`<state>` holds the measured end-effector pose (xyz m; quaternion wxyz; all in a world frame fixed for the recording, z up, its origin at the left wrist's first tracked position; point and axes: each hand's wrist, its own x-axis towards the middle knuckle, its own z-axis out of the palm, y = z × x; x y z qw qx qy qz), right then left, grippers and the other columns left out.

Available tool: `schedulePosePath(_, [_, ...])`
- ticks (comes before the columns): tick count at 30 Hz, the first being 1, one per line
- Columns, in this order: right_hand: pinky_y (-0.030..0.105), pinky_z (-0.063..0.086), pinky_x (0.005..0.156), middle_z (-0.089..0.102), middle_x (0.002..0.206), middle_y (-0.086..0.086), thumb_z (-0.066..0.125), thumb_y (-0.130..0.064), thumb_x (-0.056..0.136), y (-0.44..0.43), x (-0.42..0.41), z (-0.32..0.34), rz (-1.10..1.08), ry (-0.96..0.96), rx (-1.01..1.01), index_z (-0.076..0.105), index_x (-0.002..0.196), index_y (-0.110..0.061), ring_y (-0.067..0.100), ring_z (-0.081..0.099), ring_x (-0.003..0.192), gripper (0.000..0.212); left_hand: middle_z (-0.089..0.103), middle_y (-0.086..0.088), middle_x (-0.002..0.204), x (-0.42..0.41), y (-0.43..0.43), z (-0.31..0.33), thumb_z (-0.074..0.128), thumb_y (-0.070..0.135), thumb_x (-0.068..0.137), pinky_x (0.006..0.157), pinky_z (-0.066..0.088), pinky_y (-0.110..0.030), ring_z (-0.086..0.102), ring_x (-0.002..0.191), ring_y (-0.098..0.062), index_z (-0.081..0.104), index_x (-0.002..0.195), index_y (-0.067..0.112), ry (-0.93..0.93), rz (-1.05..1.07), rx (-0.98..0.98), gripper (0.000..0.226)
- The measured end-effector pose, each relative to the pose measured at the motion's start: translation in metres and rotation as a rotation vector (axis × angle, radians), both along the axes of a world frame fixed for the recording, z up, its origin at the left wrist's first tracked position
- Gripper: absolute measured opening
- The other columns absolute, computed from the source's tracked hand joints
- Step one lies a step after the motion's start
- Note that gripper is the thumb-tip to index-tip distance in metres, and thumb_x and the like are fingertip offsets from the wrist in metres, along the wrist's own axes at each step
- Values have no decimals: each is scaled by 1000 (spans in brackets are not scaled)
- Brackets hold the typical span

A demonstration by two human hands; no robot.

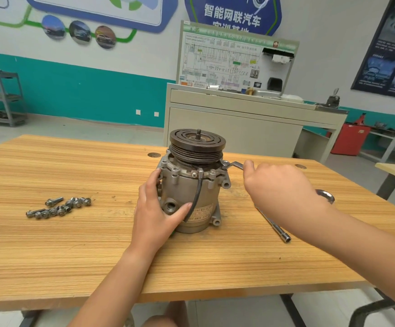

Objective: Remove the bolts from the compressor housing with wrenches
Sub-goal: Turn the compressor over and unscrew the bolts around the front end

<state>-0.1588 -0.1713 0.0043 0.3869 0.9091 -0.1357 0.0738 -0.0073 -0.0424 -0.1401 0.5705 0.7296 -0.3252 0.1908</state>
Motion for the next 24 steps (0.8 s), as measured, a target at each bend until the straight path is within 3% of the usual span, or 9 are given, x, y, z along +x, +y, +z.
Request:
schedulePosePath(4, [27, 17, 35, 27, 55, 3, 39, 5, 86, 1, 5, 4, -18, 61, -69, 36, 127, 5, 17, 25, 42, 42, 39, 0, 132, 0, 0, 0, 78, 39, 66, 95, 39, -31, 39, 118, -9, 20, 144, 34, 10, -5, 0, 98])
schedulePosePath(10, [24, 20, 37, 34, 55, -3, 36, -8, 91, -23, 10, 6, 19, -15, 22, 41, 123, -11, 14, 30, 44, 33, 35, 8, 127, 0, 0, 0, 79, 38, 66, 92, 37, -28, 37, 114, -4, 19, 142, 40, 11, -12, -11, 97])
schedulePosePath(15, [24, 18, 41, 34, 58, -6, 36, -6, 90, -68, 28, 15, 105, -68, 4, 46, 121, -21, 16, 37, 49, 36, 38, 1, 133, 0, -1, 1, 79, 38, 66, 91, 36, -27, 36, 116, -3, 14, 137, 48, 4, -18, -14, 96])
schedulePosePath(20, [39, 51, 64, 68, 95, 11, 41, 0, 93, -88, 69, -11, 384, -244, 296, 59, 113, -4, 29, 64, 84, 28, 35, 8, 129, -1, 0, 2, 76, 43, 64, 94, 38, -30, 37, 119, -6, 13, 135, 50, 9, -26, -13, 95])
schedulePosePath(22, [45, 54, 60, 70, 91, 18, 48, 5, 87, -84, 81, -24, 534, -361, 431, 65, 104, 3, 35, 66, 80, 24, 32, 11, 129, -1, 1, 2, 74, 44, 63, 95, 39, -30, 37, 119, -7, 13, 134, 51, 3, -26, -18, 94])
schedulePosePath(24, [44, 53, 66, 70, 90, 18, 49, 3, 86, -78, 90, -30, 540, -386, 507, 65, 106, 3, 39, 64, 83, 26, 31, 12, 129, -2, 1, 2, 75, 43, 63, 94, 37, -28, 36, 118, -4, 13, 133, 53, -7, -26, -23, 93])
